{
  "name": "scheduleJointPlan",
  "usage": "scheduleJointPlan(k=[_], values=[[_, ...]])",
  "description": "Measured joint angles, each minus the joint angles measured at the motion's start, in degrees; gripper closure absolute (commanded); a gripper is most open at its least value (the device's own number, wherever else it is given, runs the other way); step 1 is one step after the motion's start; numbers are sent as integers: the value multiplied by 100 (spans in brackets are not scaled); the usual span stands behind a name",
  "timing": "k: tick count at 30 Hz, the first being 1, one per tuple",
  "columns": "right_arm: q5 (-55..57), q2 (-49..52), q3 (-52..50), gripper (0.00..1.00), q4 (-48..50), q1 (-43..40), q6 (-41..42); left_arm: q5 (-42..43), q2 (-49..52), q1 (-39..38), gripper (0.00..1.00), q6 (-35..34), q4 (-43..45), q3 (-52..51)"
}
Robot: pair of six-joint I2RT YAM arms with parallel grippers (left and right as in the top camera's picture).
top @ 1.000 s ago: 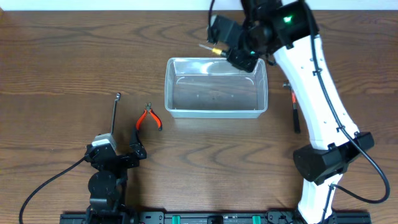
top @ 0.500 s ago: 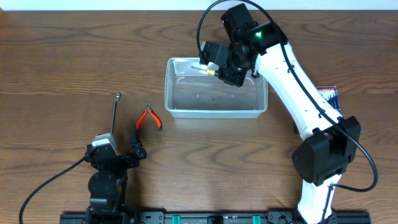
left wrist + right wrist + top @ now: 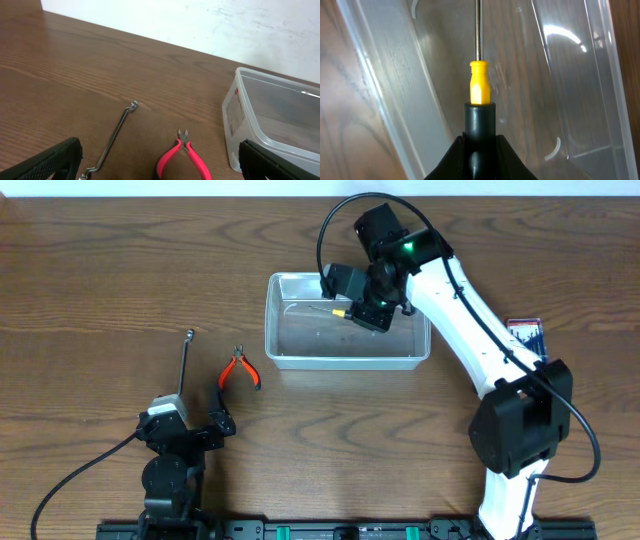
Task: Pack container
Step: 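Lift the screwdriver and carry it over the clear container, then lower the screwdriver into the container and open the right gripper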
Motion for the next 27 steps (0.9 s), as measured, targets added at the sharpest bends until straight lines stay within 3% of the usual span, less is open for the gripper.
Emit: scheduleJointPlan(k=[15, 27], values=[[-26, 918, -59, 99, 223, 0, 0, 0, 0, 0, 2, 0, 0, 0], [-28, 1008, -61, 99, 455, 0, 0, 0, 0, 0, 2, 2, 0, 0]])
